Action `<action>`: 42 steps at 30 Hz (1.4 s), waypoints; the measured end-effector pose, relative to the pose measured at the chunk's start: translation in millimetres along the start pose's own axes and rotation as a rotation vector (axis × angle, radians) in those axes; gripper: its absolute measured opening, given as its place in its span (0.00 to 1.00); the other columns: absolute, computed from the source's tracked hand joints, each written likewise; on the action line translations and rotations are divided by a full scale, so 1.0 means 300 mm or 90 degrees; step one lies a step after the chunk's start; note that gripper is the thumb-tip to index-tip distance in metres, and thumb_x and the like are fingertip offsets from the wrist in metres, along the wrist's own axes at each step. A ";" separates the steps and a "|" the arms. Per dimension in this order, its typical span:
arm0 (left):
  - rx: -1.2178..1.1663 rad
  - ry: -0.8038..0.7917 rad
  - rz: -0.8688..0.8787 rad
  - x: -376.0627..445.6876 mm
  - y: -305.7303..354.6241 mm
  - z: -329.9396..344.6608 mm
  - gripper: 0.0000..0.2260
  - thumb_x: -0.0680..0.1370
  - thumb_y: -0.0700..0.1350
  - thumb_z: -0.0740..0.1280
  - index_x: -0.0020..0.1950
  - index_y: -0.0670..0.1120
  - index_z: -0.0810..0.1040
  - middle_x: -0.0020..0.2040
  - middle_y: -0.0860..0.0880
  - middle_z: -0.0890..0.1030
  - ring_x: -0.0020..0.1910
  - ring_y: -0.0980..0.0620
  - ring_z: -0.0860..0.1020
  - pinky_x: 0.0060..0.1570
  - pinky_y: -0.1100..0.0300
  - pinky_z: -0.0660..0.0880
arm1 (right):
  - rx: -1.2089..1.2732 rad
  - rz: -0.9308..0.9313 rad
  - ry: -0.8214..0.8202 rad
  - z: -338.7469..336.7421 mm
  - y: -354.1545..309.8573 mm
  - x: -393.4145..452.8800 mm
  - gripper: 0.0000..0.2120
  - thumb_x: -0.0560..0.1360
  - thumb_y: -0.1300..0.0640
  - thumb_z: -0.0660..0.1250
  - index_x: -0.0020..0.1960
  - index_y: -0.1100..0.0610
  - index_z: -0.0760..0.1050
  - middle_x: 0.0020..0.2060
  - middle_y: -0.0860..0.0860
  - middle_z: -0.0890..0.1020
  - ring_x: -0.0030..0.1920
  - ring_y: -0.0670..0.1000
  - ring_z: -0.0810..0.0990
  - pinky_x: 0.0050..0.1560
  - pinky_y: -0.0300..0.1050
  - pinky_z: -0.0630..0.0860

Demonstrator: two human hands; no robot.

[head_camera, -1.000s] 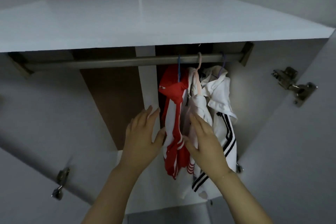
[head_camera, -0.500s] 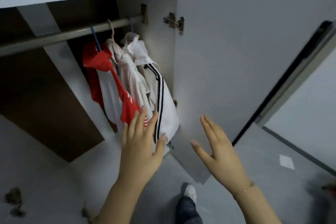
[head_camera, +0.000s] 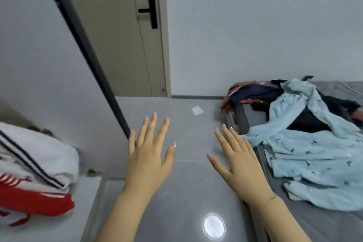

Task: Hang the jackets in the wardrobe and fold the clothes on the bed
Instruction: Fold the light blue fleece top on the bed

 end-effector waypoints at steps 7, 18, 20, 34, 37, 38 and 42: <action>-0.063 -0.145 0.216 0.101 0.790 0.446 0.28 0.78 0.63 0.44 0.77 0.62 0.39 0.79 0.57 0.38 0.77 0.59 0.35 0.75 0.53 0.34 | 0.009 0.250 0.050 -0.201 0.746 -0.338 0.35 0.76 0.33 0.45 0.79 0.47 0.52 0.78 0.43 0.50 0.78 0.45 0.46 0.77 0.45 0.44; -0.077 -0.377 0.409 0.158 1.697 1.134 0.27 0.83 0.59 0.52 0.80 0.57 0.49 0.80 0.56 0.42 0.78 0.57 0.40 0.77 0.51 0.39 | 0.047 0.484 0.049 -0.265 1.666 -0.684 0.29 0.81 0.41 0.54 0.78 0.50 0.55 0.78 0.47 0.54 0.78 0.47 0.52 0.77 0.45 0.50; -0.085 -0.408 0.420 0.212 1.780 1.250 0.26 0.82 0.57 0.55 0.79 0.56 0.52 0.80 0.55 0.46 0.79 0.56 0.44 0.77 0.50 0.44 | 0.079 0.529 0.052 -0.236 1.795 -0.697 0.28 0.81 0.42 0.54 0.78 0.51 0.56 0.78 0.47 0.55 0.77 0.47 0.53 0.77 0.45 0.52; -0.018 -0.558 0.576 0.524 2.329 2.620 0.29 0.80 0.57 0.63 0.78 0.52 0.59 0.79 0.46 0.55 0.77 0.46 0.55 0.73 0.46 0.52 | 0.290 0.895 0.227 0.396 2.792 -0.672 0.28 0.80 0.46 0.62 0.77 0.51 0.59 0.78 0.49 0.54 0.77 0.50 0.53 0.74 0.48 0.57; 0.033 -0.565 0.582 0.523 2.392 2.858 0.35 0.77 0.63 0.64 0.79 0.58 0.52 0.79 0.47 0.52 0.76 0.44 0.55 0.71 0.39 0.56 | 0.328 0.970 0.365 0.481 2.996 -0.739 0.37 0.77 0.41 0.65 0.79 0.49 0.51 0.79 0.48 0.48 0.78 0.50 0.49 0.75 0.50 0.54; 0.038 -0.568 0.580 0.517 2.399 2.916 0.35 0.76 0.63 0.64 0.79 0.58 0.53 0.78 0.47 0.56 0.73 0.42 0.59 0.68 0.41 0.61 | 0.371 0.985 0.418 0.506 3.060 -0.759 0.41 0.75 0.40 0.66 0.79 0.48 0.47 0.78 0.47 0.48 0.78 0.50 0.49 0.76 0.51 0.53; -0.091 -0.570 0.591 0.471 2.409 3.011 0.23 0.79 0.46 0.67 0.74 0.49 0.68 0.65 0.42 0.73 0.60 0.40 0.72 0.59 0.52 0.67 | 0.427 1.033 0.428 0.626 3.247 -0.781 0.43 0.73 0.44 0.71 0.78 0.50 0.50 0.73 0.54 0.64 0.72 0.56 0.64 0.71 0.57 0.64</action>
Point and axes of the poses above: each hand's wrist, its own x-axis towards the middle knuckle, its own z-axis out of the palm, y = z × x, the point moved 10 cm from there along x, towards the middle knuckle
